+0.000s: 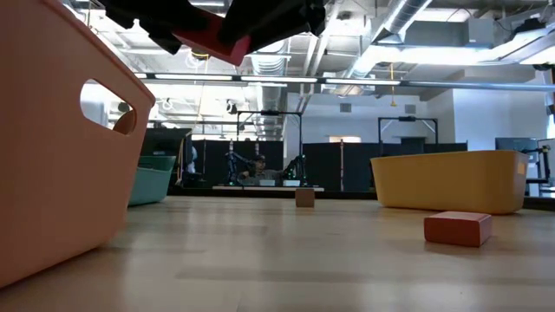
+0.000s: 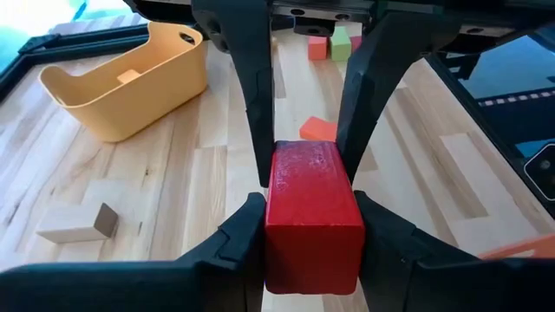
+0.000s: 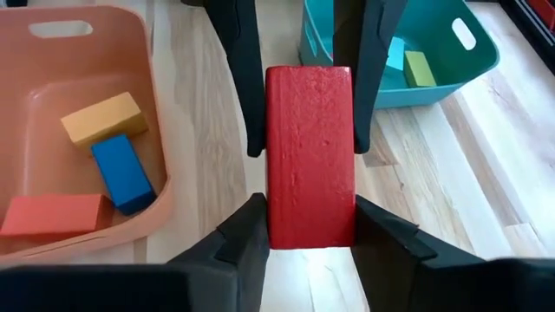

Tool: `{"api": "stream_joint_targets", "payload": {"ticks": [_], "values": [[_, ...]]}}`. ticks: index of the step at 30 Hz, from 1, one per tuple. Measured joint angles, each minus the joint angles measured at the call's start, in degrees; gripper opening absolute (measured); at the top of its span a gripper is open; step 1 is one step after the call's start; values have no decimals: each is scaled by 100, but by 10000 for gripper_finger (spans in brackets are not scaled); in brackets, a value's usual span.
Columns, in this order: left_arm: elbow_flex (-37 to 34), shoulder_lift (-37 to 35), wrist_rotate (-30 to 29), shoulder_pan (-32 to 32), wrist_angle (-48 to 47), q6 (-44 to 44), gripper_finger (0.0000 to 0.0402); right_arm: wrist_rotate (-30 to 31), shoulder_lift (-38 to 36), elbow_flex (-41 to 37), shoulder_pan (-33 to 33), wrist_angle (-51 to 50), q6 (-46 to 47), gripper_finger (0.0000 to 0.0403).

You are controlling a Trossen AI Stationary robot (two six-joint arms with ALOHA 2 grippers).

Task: Sort blocks by size
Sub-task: Put the thick red rectangular block into the orange bin

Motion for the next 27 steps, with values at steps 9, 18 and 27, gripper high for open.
{"api": "stream_joint_targets", "payload": {"ticks": [9, 18, 27], "values": [[373, -375, -18, -419, -1555, -436, 124, 498, -70, 0, 63, -746, 510, 254], [538, -476, 1412, -1359, -2594, -1844, 124, 970, -133, 2, 114, -2262, 1519, 269], [542, 242, 2006, -1806, -2824, -2990, 124, 1501, -138, 1, -124, -3274, 2255, 270]]}}
